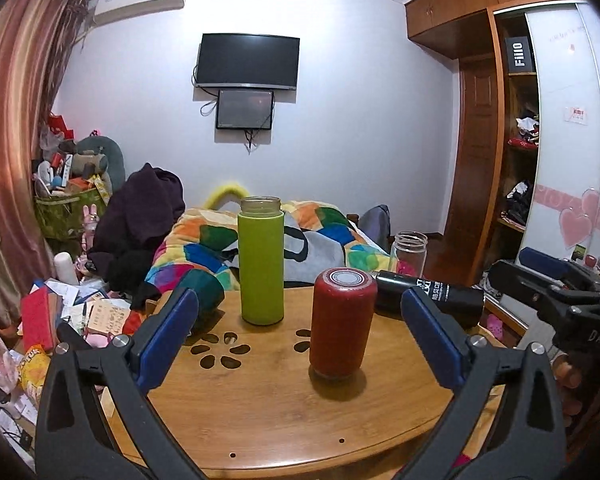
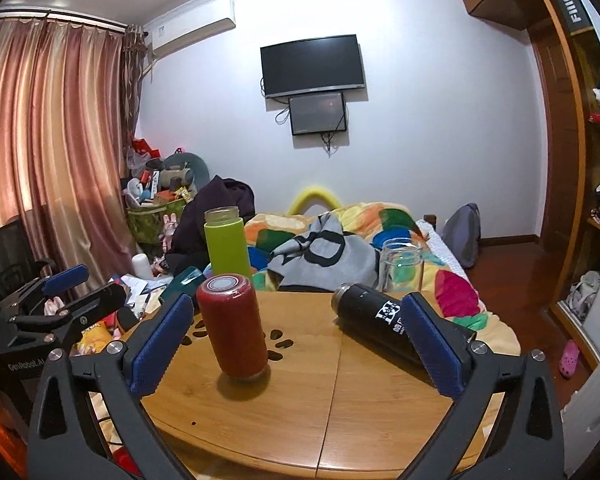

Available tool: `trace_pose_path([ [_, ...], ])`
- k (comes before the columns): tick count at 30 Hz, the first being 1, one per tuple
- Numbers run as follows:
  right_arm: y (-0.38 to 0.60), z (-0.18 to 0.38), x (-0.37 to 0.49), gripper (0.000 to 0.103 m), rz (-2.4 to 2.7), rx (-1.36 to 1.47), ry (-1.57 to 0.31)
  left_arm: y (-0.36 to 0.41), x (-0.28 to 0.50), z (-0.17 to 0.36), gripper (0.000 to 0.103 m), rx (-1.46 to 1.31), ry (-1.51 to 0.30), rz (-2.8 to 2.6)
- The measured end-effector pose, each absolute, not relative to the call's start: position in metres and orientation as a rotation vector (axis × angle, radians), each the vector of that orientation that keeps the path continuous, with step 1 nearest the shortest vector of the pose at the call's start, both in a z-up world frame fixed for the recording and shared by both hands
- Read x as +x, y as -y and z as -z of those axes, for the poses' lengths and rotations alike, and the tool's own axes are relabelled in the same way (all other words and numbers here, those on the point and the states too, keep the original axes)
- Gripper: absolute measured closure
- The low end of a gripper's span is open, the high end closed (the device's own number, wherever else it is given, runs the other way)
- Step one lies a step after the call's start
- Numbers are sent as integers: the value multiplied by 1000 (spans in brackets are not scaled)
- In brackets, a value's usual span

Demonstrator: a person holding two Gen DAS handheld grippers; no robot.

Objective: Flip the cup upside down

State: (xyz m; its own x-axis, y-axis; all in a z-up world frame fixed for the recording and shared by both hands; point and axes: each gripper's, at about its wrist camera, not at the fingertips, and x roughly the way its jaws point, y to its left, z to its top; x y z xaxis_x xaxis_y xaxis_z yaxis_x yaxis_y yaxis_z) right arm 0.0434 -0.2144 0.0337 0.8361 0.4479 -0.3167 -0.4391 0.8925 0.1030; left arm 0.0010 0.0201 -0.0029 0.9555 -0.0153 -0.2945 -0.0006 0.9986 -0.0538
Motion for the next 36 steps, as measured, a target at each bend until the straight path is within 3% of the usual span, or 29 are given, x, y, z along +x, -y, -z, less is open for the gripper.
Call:
trace_pose_path([
  [36, 213, -36, 32, 0, -478, 17, -313, -14, -12, -5, 0, -42, -260, -13],
])
